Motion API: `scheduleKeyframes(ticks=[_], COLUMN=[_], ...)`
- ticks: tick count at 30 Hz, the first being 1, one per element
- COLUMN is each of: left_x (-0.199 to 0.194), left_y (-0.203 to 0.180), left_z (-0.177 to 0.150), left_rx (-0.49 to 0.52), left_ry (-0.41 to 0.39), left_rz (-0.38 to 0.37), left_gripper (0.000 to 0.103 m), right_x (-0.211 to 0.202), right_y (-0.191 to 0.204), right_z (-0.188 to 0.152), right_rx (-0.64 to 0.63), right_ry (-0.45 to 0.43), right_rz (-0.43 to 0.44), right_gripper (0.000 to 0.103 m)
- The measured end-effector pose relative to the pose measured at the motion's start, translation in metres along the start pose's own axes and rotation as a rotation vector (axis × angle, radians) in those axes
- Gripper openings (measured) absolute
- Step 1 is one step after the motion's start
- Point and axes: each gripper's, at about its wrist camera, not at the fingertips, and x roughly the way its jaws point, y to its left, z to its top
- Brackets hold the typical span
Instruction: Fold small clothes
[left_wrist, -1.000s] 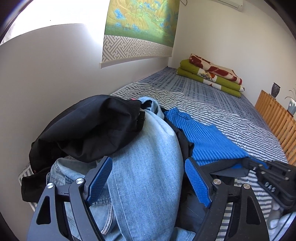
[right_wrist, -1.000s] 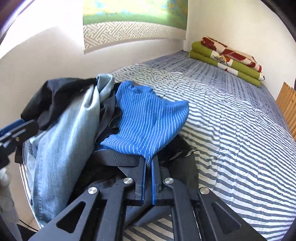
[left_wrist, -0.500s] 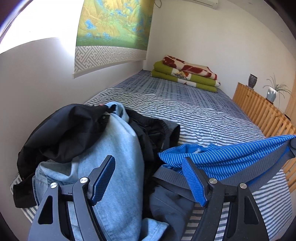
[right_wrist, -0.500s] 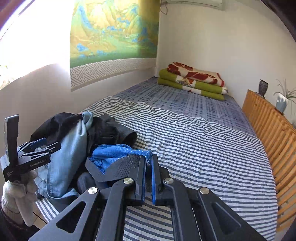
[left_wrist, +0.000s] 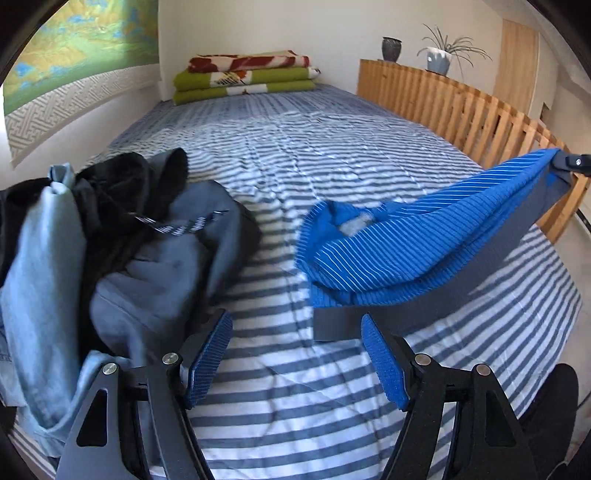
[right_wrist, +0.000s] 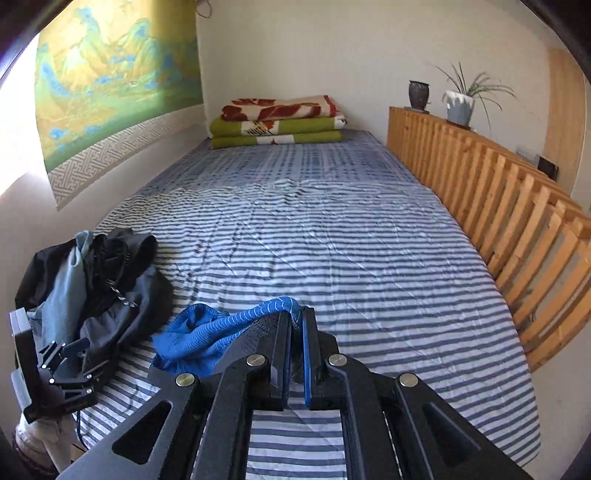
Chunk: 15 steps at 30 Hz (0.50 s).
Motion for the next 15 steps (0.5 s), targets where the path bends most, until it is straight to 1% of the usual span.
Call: scheduleKeyframes(ticks=[2,4,6,7,8,10,12,13,15], left_x=[0.006,0.01,0.017,0.024,0.03,0.051,0.07,0.08,0.1], left_y=[-0.025,-0.052,-0.079,-0.092,-0.102,-0.113,-0.127,-0.135,-0.153], left_z=[0.0,0.004,0.011,0.014,0.018,0.028,0.03,0.031,0.03], left_rx=[0.021,0.091,0.172,0.206,0.233,0.259,0.278,0.288,0.32], left_ry=[0.018,0.015,0.021,0.036,0.053,0.088,0.14,0.165,0.189], left_rz=[-0.031,-0.022,-0.01,-0.014,-0.013,0.015,-0.003,-0.014,-0.01], left_gripper=[0.076,0.076,0.076,0.077,0.077,0.077,0.077,0.078,0.081], right_x=[0.02,0.038,0.053,0.059,0.064,0.073,0.08,0.083,0.087], right_y=[-0.017,-0.031,-0.044,-0.051,-0.057,-0.068,-0.08,-0.087,-0.102], right_z=[-0.014,-0.033,-0.053,-0.061,-0.069,-0.084,-0.095,-0.099,-0.109], right_rx=[-0.01,0.005,0.026,0.042,0.059,0.083,0.107,0.121,0.154], right_ry=[0.087,0.138,0.192,0.211,0.22,0.251,0.278,0.291,0.309], right_rz=[-0.008,-0.013,0.013,0.021,0.023,0.026,0.034,0.04,0.061], right_gripper=[0.008,0.009,0.017,0.023,0.028,0.031,0.032,0.034,0.037])
